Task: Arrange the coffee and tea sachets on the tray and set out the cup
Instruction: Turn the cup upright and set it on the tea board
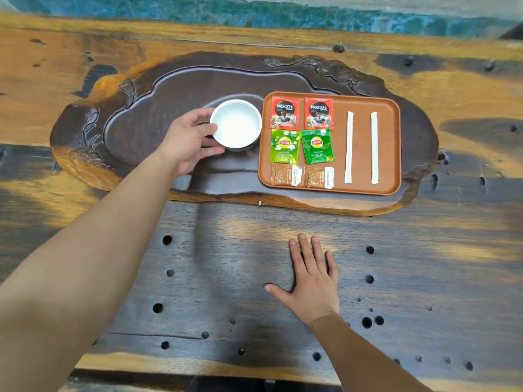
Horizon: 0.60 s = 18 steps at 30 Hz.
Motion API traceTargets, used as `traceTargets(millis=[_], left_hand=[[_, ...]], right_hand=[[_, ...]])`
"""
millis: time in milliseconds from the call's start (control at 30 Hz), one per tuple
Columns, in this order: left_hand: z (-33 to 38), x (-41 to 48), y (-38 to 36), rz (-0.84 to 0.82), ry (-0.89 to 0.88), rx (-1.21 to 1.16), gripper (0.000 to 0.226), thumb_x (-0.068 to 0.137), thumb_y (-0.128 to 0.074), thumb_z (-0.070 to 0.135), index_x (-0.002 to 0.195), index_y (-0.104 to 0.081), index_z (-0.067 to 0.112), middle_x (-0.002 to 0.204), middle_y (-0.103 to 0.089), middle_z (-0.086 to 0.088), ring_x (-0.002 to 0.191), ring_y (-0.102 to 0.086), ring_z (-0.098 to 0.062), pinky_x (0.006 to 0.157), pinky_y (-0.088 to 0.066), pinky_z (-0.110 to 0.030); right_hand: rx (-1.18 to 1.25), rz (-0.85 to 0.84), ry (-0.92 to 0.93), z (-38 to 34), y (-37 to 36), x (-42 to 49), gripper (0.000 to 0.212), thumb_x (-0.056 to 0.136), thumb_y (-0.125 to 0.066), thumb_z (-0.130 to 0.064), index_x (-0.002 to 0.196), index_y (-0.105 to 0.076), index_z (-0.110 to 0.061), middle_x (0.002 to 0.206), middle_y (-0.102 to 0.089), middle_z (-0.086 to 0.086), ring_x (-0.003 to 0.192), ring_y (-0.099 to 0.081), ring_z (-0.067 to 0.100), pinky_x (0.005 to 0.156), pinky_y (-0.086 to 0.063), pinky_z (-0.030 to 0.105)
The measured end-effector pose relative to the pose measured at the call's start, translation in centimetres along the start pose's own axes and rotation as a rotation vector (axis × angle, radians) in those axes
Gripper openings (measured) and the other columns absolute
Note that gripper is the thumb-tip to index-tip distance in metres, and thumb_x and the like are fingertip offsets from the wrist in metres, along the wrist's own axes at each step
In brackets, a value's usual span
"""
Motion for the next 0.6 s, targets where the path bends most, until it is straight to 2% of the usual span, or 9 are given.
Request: traceTargets(millis=[67, 267, 333, 400, 500, 533, 600], left_hand=[[0.2, 0.1, -0.1, -0.009, 0.0, 0.005, 0.031, 0.095, -0.056, 0.004, 0.114, -0.068, 0.025, 0.128, -0.064, 0.0, 0.084, -0.069, -0.027, 0.084, -0.059, -0.044], [0.3, 0.3, -0.1, -0.009, 0.011, 0.008, 0.032, 0.096, -0.057, 0.006, 0.112, -0.069, 0.031, 0.124, -0.063, 0.003, 0.095, -0.068, -0.029, 0.092, -0.058, -0.048], [0.2, 0.1, 0.0, 0.007, 0.018, 0.009, 0.032, 0.097, -0.059, 0.01, 0.121, -0.065, 0.03, 0.128, -0.061, 0.003, 0.099, -0.07, -0.028, 0.091, -0.059, -0.047], [-0.2, -0.1, 0.2, 0.029, 0.045, 0.011, 0.044, 0.095, -0.065, 0.018, 0.136, -0.055, 0.027, 0.132, -0.058, -0.001, 0.105, -0.069, -0.029, 0.089, -0.06, -0.045], [-0.9, -1.2, 1.3, 0.146, 0.078, 0.034, 0.066, 0.091, -0.071, 0.03, 0.148, -0.04, 0.018, 0.137, -0.054, -0.011, 0.108, -0.067, -0.032, 0.086, -0.061, -0.04], [-1.2, -2.0, 1.7, 0.195, 0.084, 0.027, 0.066, 0.091, -0.07, 0.031, 0.147, -0.039, 0.014, 0.137, -0.053, -0.012, 0.109, -0.066, -0.033, 0.086, -0.061, -0.039], [-2.6, -4.4, 2.3, 0.294, 0.094, 0.034, 0.052, 0.095, -0.064, 0.029, 0.139, -0.045, 0.009, 0.131, -0.058, -0.014, 0.109, -0.067, -0.033, 0.087, -0.06, -0.04]], right_hand=[[-0.004, -0.007, 0.004, 0.0, 0.0, 0.0, 0.107, 0.078, -0.026, -0.093, 0.158, -0.006, -0.024, 0.168, -0.001, -0.001, 0.153, 0.009, 0.023, 0.121, -0.012, 0.055], [-0.005, -0.008, 0.0, 0.1, 0.0, 0.0, 0.107, 0.078, -0.025, -0.093, 0.158, -0.006, -0.024, 0.168, -0.001, -0.001, 0.153, 0.01, 0.023, 0.121, -0.012, 0.056], [-0.002, 0.001, 0.0, 0.1, 0.0, 0.0, 0.107, 0.078, -0.025, -0.093, 0.158, -0.005, -0.025, 0.168, -0.001, -0.001, 0.153, 0.01, 0.022, 0.121, -0.012, 0.055], [0.003, 0.009, -0.003, 0.0, 0.0, -0.1, 0.107, 0.078, -0.026, -0.093, 0.158, -0.006, -0.025, 0.168, -0.001, -0.002, 0.153, 0.009, 0.022, 0.121, -0.012, 0.055], [0.035, -0.005, -0.013, 0.0, 0.3, 0.0, 0.108, 0.076, -0.028, -0.094, 0.158, -0.006, -0.027, 0.167, 0.001, -0.005, 0.153, 0.012, 0.019, 0.121, -0.009, 0.054], [0.049, -0.018, -0.02, 0.0, 0.5, 0.0, 0.108, 0.075, -0.029, -0.094, 0.158, -0.005, -0.029, 0.167, 0.003, -0.007, 0.152, 0.015, 0.017, 0.122, -0.007, 0.053], [0.09, -0.066, -0.027, 0.1, 0.9, -0.2, 0.109, 0.073, -0.032, -0.094, 0.157, -0.001, -0.033, 0.165, 0.01, -0.012, 0.15, 0.021, 0.012, 0.122, -0.002, 0.051]])
Point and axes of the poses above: each hand's wrist, its own x-axis towards the middle knuckle, its own y-axis out of the back of the hand, z = x × y, the point moved 2 cm from there along x, towards the middle knuckle
